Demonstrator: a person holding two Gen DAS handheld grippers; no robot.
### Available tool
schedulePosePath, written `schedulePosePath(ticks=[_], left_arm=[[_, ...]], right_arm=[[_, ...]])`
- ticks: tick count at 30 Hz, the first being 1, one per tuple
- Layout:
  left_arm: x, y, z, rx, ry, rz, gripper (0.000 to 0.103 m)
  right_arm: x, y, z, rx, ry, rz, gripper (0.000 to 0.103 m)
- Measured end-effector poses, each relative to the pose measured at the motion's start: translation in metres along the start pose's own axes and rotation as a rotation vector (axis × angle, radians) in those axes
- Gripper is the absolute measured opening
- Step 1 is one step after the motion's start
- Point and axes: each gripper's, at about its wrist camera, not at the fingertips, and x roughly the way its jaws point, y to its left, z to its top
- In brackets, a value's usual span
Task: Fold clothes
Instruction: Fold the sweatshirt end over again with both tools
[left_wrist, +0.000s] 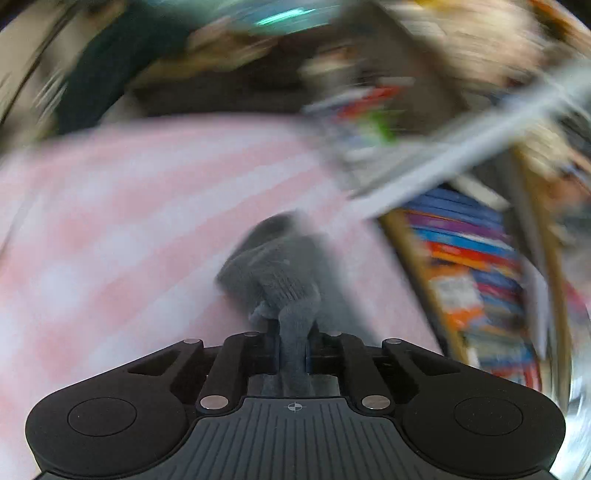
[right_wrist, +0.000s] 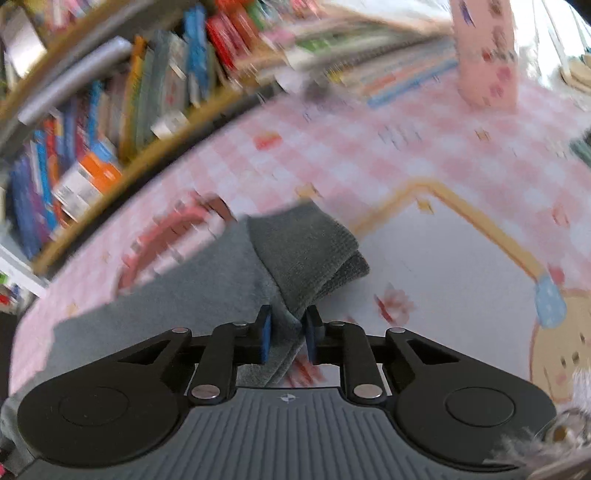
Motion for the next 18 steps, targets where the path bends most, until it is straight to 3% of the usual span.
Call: schedulePosePath(ticks=[2,3,4,6,9,11,15,18], left_arm=[[-0.014,-0.023,0.003,0.109,-0.060,-0.103,0.009],[-0.022,-0.029,0.004,0.128,-0.086,-0.150,0.009],[-0.027,-0.024,0.003,0.093,-0.096,-0.150,0.009],[-0.029,-0.001,0.001,-0.016,-0.089,-0.068,0.009],[-0.018,0.043,-0.011,-0.147,0.019,0.110,0.009],[-0.013,0.058,-0.021,-0.173,0.069,0.189,0.010],[-0.012,0.059,-0.023,-0.162,0.067,0.190,0.014],[-0.011,0.059,-0.020,-0.140,0.088,0.197,0.020]], right_arm=[[-0.006,0.005,0.001,-0.023,-0.017,0.007,0.017],[-0.008,0.006,0.001,-0.031,-0.018,0.004,0.017],[-0.008,0.004,-0.001,-0.028,-0.012,-0.004,0.017],[-0.007,-0.004,-0.007,-0.007,0.003,-0.022,0.017],[-0.001,-0.019,-0.019,0.045,0.045,-0.036,0.017],[0.002,-0.020,-0.025,0.048,0.060,-0.046,0.017],[0.004,-0.015,-0.027,0.026,0.062,-0.069,0.018],[0.004,-0.012,-0.027,0.019,0.059,-0.096,0.025]])
